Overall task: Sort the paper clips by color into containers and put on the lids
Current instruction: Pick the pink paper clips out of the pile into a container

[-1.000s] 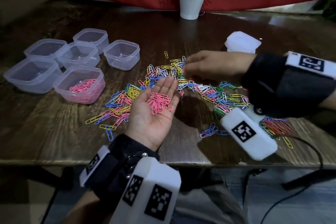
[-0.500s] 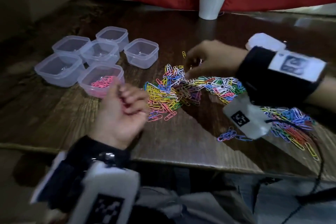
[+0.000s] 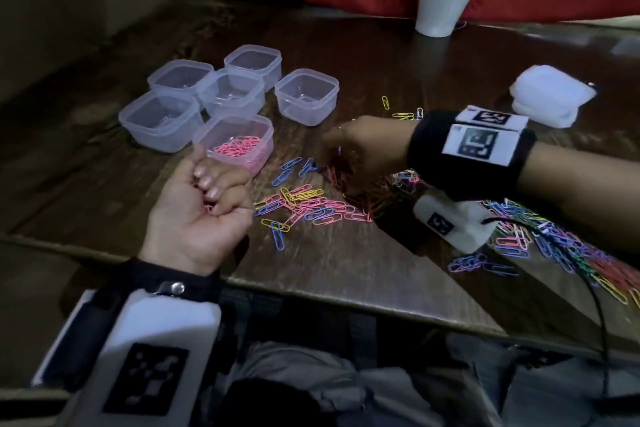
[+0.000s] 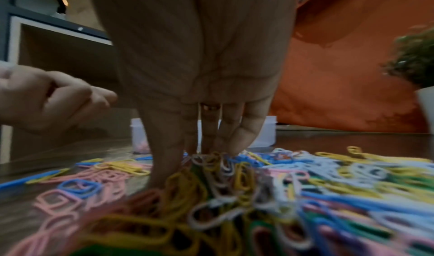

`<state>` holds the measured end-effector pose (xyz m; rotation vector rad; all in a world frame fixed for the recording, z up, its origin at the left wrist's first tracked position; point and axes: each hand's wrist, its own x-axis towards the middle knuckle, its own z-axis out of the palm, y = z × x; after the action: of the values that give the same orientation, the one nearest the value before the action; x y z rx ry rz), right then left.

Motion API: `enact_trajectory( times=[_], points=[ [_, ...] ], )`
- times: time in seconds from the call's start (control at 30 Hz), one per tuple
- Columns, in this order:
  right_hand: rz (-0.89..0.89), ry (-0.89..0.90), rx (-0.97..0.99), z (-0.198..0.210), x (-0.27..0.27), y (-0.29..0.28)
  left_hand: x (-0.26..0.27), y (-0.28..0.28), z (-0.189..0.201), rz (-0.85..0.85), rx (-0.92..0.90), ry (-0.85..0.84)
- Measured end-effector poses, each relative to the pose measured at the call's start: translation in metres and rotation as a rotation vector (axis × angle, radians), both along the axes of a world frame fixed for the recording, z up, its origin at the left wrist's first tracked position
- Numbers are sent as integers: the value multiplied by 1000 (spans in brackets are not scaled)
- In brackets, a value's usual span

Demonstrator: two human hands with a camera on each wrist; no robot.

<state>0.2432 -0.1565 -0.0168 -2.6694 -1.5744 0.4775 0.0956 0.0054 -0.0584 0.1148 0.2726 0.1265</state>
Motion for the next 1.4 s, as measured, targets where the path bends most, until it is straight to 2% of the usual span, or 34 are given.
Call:
enact_trajectory(
  times=[0.1, 0.17, 0.33, 0.47, 0.6, 0.83, 0.97, 1.03, 1.17, 1.4],
  points=[
    [-168, 163, 140, 3, 7, -12, 0, -4, 1, -23, 13, -19],
    [-204, 209, 166, 4, 11, -13, 1, -7, 2, 4, 24, 8],
    [-176, 20, -58, 6, 19, -12, 0, -14, 5, 22, 56, 10],
    [-142, 12, 63, 7, 18, -1, 1, -17, 2, 18, 25, -7],
    [-206, -4, -11, -4, 11, 10, 4, -21, 4, 36, 100, 101],
    [-244, 69, 76, -3, 9, 17, 6, -29, 2, 43, 147, 152],
    [-367, 135, 124, 6, 13, 13, 6, -26, 1, 49, 106, 126],
    [-412, 145, 84, 6, 11, 13, 5, -24, -1, 40, 80, 113],
    [-377, 66, -3, -2, 5, 18, 3, -23, -2, -22, -42, 16],
    [-307, 55, 31, -6, 6, 26, 2, -29, 2, 6, 9, 57]
  ],
)
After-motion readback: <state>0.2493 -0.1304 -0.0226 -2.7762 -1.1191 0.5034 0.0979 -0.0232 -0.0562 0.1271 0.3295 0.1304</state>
